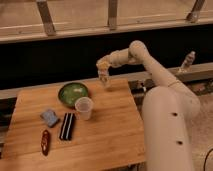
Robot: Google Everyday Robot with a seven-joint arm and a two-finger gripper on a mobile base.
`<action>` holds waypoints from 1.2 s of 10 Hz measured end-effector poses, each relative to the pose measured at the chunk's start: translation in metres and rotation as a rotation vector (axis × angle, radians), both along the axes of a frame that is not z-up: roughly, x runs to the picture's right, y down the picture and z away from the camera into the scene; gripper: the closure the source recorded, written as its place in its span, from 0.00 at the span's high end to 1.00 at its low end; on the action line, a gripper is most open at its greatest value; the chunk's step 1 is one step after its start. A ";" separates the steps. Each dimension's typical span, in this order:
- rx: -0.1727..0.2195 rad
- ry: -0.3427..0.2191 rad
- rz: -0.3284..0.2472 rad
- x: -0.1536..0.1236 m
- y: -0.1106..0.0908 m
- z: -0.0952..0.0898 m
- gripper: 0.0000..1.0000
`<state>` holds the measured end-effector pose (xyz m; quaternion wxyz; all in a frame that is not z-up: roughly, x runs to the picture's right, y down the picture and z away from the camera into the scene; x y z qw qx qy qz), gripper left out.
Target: Stand the bottle upright
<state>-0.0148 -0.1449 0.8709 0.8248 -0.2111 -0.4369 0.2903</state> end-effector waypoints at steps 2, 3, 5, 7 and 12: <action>-0.003 0.000 0.025 0.010 0.007 0.000 0.00; -0.008 -0.007 0.033 0.009 0.010 0.003 0.00; -0.019 -0.017 0.044 0.010 0.016 0.008 0.00; -0.030 -0.027 0.053 0.013 0.022 0.014 0.00; -0.035 -0.040 0.057 0.014 0.025 0.015 0.23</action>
